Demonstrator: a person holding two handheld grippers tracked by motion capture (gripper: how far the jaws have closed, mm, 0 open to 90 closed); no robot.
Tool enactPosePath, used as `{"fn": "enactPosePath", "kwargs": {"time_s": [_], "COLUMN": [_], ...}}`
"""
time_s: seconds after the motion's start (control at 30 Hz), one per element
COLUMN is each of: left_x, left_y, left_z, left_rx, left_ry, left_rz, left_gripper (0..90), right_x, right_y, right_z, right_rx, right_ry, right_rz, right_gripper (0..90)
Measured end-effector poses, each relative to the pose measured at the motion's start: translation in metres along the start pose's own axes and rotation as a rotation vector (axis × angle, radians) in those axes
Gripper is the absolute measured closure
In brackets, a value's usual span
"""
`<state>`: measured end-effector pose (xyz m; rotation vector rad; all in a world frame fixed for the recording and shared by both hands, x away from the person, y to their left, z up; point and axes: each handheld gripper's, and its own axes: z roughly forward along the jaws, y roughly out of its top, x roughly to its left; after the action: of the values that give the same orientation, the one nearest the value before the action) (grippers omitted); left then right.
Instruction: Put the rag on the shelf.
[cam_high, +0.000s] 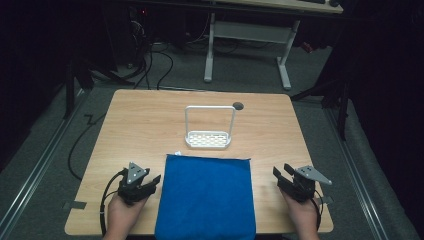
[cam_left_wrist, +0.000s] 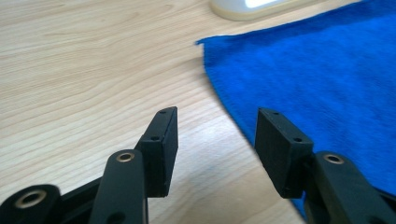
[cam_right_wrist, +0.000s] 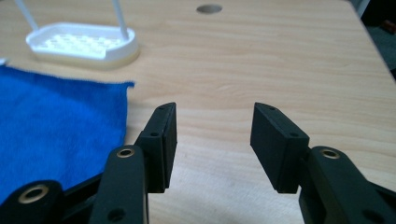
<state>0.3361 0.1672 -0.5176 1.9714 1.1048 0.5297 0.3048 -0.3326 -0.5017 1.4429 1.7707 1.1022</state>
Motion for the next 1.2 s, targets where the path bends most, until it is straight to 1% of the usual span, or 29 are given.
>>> {"fn": "enactPosePath", "kwargs": {"time_s": [0.03,0.1,0.23,0.5,0.6,0.67,0.8,0.87,0.97,1.07,1.13,1.2], "left_x": [0.002,0.004,0.006,0.008,0.008,0.008,0.009,0.009,0.009,0.009,0.008,0.008], "left_y": [0.000,0.001,0.001,0.000,0.000,-0.001,-0.001,-0.002,-0.002,-0.001,0.000,0.003], "left_z": [0.000,-0.001,-0.001,-0.001,0.000,0.000,0.001,0.001,0.003,0.004,0.005,0.006], "left_rx": [0.000,-0.008,-0.008,-0.013,-0.003,-0.005,-0.004,-0.009,-0.011,-0.023,-0.034,-0.048], "left_ry": [0.002,0.006,0.017,0.024,0.028,0.040,0.034,0.030,0.021,0.027,0.015,0.000], "left_rz": [-0.006,-0.017,-0.013,-0.020,-0.015,-0.004,-0.008,-0.011,-0.007,-0.006,-0.007,-0.019], "left_gripper": [50.0,50.0,50.0,49.6,49.3,48.3,47.3,46.6,46.7,46.7,48.6,48.6], "right_x": [-0.001,-0.002,0.001,0.004,0.005,0.006,0.008,0.010,0.013,0.017,0.020,0.023], "right_y": [0.000,-0.001,-0.002,-0.001,-0.001,-0.001,0.000,0.000,0.001,0.002,0.003,0.004], "right_z": [0.000,0.002,0.004,0.005,0.006,0.007,0.008,0.009,0.010,0.010,0.011,0.012], "right_rx": [-0.005,0.004,0.015,0.021,0.023,0.025,0.028,0.035,0.036,0.038,0.038,0.039], "right_ry": [-0.005,-0.002,0.004,0.017,0.022,0.025,0.034,0.042,0.054,0.064,0.074,0.083], "right_rz": [0.007,0.031,0.002,0.005,0.001,0.000,-0.014,-0.013,-0.033,-0.047,-0.056,-0.070], "right_gripper": [51.7,52.4,52.6,53.3,53.3,53.3,53.2,53.2,53.3,53.3,53.0,51.5]}}
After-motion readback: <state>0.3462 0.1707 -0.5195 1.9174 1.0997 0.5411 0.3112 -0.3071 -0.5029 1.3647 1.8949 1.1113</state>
